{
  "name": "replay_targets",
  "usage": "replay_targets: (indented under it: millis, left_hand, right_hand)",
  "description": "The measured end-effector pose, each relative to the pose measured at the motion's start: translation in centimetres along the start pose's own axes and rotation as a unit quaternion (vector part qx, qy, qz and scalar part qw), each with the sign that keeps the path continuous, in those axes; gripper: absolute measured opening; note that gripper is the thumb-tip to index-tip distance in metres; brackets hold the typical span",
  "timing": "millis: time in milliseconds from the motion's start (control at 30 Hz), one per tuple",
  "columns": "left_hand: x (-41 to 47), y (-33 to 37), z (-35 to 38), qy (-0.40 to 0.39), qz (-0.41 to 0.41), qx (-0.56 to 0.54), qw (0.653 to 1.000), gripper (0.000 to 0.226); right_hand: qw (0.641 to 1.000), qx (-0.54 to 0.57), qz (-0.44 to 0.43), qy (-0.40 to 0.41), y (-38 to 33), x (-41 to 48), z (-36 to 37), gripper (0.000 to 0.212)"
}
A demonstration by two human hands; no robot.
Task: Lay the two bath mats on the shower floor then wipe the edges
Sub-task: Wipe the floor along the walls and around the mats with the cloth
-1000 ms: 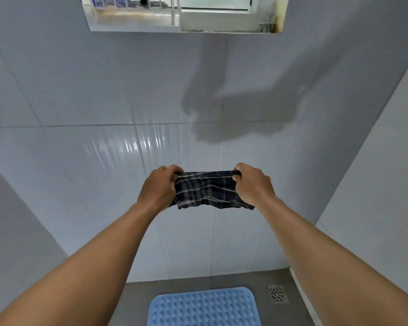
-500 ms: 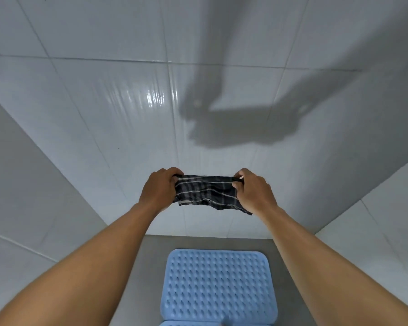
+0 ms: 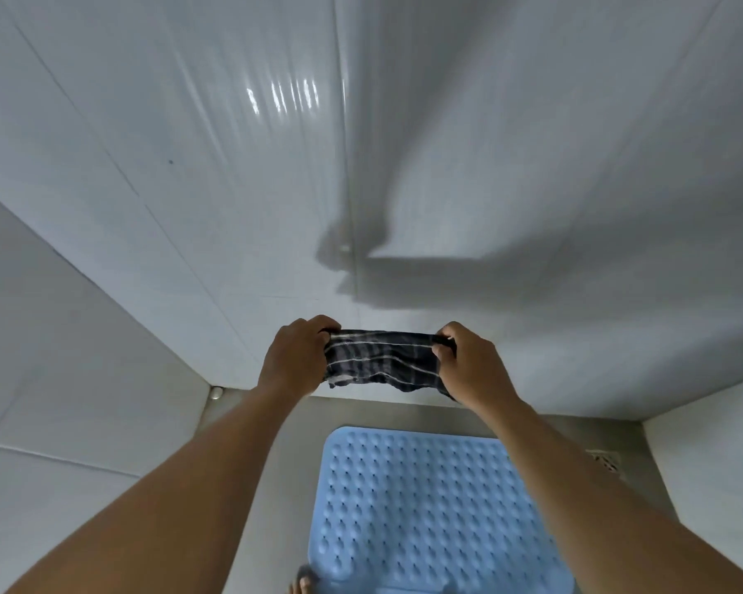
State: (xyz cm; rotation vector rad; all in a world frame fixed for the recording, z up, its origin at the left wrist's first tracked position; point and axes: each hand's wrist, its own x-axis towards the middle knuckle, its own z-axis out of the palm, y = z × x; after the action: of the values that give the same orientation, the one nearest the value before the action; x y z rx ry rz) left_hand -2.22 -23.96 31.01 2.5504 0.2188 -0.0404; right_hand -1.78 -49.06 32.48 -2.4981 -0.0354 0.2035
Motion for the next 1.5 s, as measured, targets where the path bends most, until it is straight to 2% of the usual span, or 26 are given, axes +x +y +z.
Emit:
replay_targets:
  millis: [367, 533, 667, 833, 933, 1000, 1067, 1167, 1200, 1267, 1333, 1433, 1500]
  left_hand:
    - [5.0, -20.1, 25.2, -0.02, -0.002, -0.047, 0.999, 0.034]
    - [6.1, -26.6, 33.7, -0.036, -0.016, -0.077, 0.996, 0.034]
    - [7.0, -30.6, 38.0, -0.071, -0.045, -0.094, 0.992, 0.034]
    - [8.9, -34.2, 41.4, -0.122, -0.025, -0.007, 0.992, 0.027]
    - [9.8, -35.8, 44.2, -0.137, -0.037, -0.003, 0.99, 0.023]
    - [10.3, -36.6, 46.0, -0.109, -0.057, -0.018, 0.992, 0.015]
    - [10.9, -37.3, 47.7, -0.048, -0.052, -0.016, 0.997, 0.014]
    - [11.1, -37.7, 50.4, 0.098, 0.049, 0.082, 0.991, 0.028]
    - [10.8, -37.7, 51.3, 0.108, 0.078, 0.096, 0.986, 0.025]
    - [9.9, -38.0, 53.2, 0.054, 0.119, 0.114, 0.985, 0.021]
    - [9.3, -38.7, 54.8, -0.001, 0.111, 0.138, 0.984, 0.031]
    - [9.9, -39.0, 55.5, -0.024, 0.104, 0.177, 0.978, 0.049]
    - [10.2, -38.8, 55.8, -0.057, 0.108, 0.176, 0.977, 0.056]
  right_hand:
    - [0.999, 0.047, 0.014, -0.006, 17.2, 6.5, 27.7, 0.009]
    - [0.994, 0.082, 0.028, -0.07, 23.7, 9.5, 36.2, 0.012]
    - [0.989, 0.076, 0.034, -0.125, 27.3, 11.7, 41.1, 0.014]
    - [0.98, 0.057, 0.045, -0.185, 30.0, 13.6, 44.9, 0.01]
    - [0.98, 0.035, 0.051, -0.19, 31.3, 14.2, 47.3, 0.012]
    - [0.987, 0.003, 0.045, -0.154, 32.1, 14.9, 49.3, 0.019]
    - [0.995, -0.027, 0.027, -0.091, 32.6, 15.6, 51.1, 0.021]
    - [0.983, -0.174, -0.025, 0.048, 32.5, 15.6, 53.5, 0.039]
    - [0.972, -0.217, -0.042, 0.08, 32.3, 15.3, 54.4, 0.045]
    - [0.968, -0.235, -0.058, 0.068, 31.9, 14.4, 56.5, 0.046]
    - [0.974, -0.22, -0.048, 0.021, 31.9, 13.8, 58.5, 0.046]
    - [0.976, -0.21, -0.029, -0.051, 32.3, 14.0, 60.3, 0.056]
    - [0.975, -0.209, -0.024, -0.065, 32.7, 14.2, 60.9, 0.059]
